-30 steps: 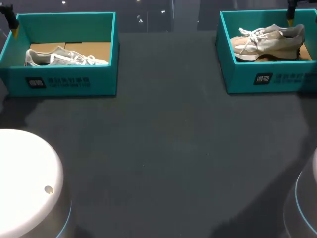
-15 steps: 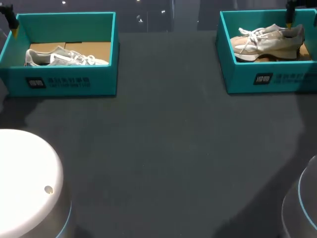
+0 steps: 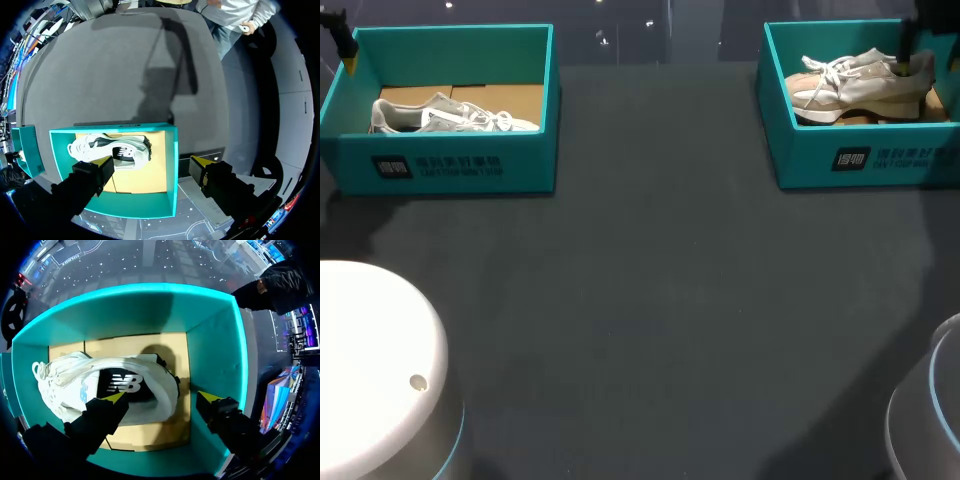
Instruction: Take the shoe out of the shoebox, open the shoe tongue, remove and reinsert the insole, then place the shoe into the shoebox
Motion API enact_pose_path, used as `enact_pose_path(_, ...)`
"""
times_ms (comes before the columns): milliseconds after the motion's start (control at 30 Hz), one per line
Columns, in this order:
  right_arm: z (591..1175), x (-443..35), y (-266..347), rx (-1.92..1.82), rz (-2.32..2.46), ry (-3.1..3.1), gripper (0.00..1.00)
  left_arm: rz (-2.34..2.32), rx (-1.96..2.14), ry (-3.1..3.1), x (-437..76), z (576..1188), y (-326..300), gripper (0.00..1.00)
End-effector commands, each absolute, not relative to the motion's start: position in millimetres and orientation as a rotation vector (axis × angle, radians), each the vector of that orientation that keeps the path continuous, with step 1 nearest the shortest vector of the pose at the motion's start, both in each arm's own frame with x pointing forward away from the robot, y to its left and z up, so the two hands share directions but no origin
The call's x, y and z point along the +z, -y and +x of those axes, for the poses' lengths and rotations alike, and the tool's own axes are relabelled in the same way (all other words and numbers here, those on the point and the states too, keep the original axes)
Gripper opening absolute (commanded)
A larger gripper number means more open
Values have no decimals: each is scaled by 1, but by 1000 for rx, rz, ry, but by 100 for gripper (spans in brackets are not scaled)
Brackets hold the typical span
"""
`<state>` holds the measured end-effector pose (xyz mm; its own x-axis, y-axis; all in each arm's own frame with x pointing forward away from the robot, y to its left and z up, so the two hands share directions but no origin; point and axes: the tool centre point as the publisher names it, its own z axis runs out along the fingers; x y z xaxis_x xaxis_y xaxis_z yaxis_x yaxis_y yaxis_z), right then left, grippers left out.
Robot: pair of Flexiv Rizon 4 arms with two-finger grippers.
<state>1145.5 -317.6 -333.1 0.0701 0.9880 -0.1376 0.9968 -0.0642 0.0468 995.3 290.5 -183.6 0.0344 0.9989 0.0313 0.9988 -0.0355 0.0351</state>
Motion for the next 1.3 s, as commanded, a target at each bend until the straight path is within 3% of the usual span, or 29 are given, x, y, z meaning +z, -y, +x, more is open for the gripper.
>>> enact_pose_path(33,1156,-346,320,-107,2208,-2065,86,2259,75,-2179,-183,996,-291,100)
enact_pose_path(400,1158,-358,329,-111,2225,-2063,82,2259,75,-2179,-183,996,-291,100)
enact_pose_path(933,1159,-373,329,-106,2268,-2077,64,2259,75,-2179,-183,996,-291,100)
enact_pose_path(1000,1159,-374,329,-107,2271,-2077,56,2259,75,-2179,-183,996,-291,100)
enact_pose_path(1100,1159,-375,329,-109,2279,-2076,36,2259,75,-2179,-183,996,-291,100)
enact_pose_path(1200,1159,-375,329,-109,2284,-2074,0,2259,75,-2179,-183,996,-291,100)
enact_pose_path(1300,1159,-375,328,-109,2287,-2074,0,2259,75,-2179,-183,996,-291,100)
